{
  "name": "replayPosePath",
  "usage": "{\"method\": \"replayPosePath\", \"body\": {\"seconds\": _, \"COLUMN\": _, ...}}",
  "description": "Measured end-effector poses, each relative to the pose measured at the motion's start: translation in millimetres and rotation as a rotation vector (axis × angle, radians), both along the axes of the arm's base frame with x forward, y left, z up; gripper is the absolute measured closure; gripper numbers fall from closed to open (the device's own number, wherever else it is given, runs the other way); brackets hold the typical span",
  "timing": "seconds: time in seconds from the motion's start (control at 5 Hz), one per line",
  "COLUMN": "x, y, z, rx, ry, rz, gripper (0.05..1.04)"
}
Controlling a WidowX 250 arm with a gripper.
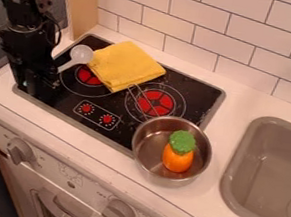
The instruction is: Move something on the table
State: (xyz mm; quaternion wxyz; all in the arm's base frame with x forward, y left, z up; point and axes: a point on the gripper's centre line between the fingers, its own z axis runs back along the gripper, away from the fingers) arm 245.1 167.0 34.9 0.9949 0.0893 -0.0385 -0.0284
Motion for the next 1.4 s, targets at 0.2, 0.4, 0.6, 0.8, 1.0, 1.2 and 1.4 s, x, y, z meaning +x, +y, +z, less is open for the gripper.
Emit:
{"method": "replayPosePath", "body": {"seconds": 0.2, "x": -1, "y": -4, "z": -6.7, "rx": -0.026, "ry": 0.017, "rz": -0.002, "gripper": 0.375}}
{"method": "replayPosePath", "body": {"seconds": 0.4, "x": -2, "y": -6, "z": -9.9, "rx": -0.043, "ry": 0.032, "rz": -0.010, "gripper": 0.114}}
{"method": "replayPosePath", "body": {"seconds": 0.6, "x": -3, "y": -10, "z": -9.3, "rx": -0.070, "ry": 0.044, "rz": -0.009, "gripper": 0.075}}
{"method": "replayPosePath", "body": {"seconds": 0.8, "x": -4, "y": -13, "z": 3.6, "rx": -0.080, "ry": 0.028, "rz": 0.014, "gripper": 0.080}}
{"method": "replayPosePath", "body": {"seconds": 1.0, "x": -5, "y": -16, "z": 7.1, "rx": -0.098, "ry": 0.026, "rz": 0.028, "gripper": 0.083}}
{"method": "replayPosePath", "body": {"seconds": 1.2, "x": -5, "y": -21, "z": 6.4, "rx": -0.112, "ry": 0.035, "rz": 0.026, "gripper": 0.083}}
{"method": "replayPosePath", "body": {"seconds": 1.4, "x": -5, "y": -22, "z": 6.9, "rx": -0.112, "ry": 0.035, "rz": 0.022, "gripper": 0.083}}
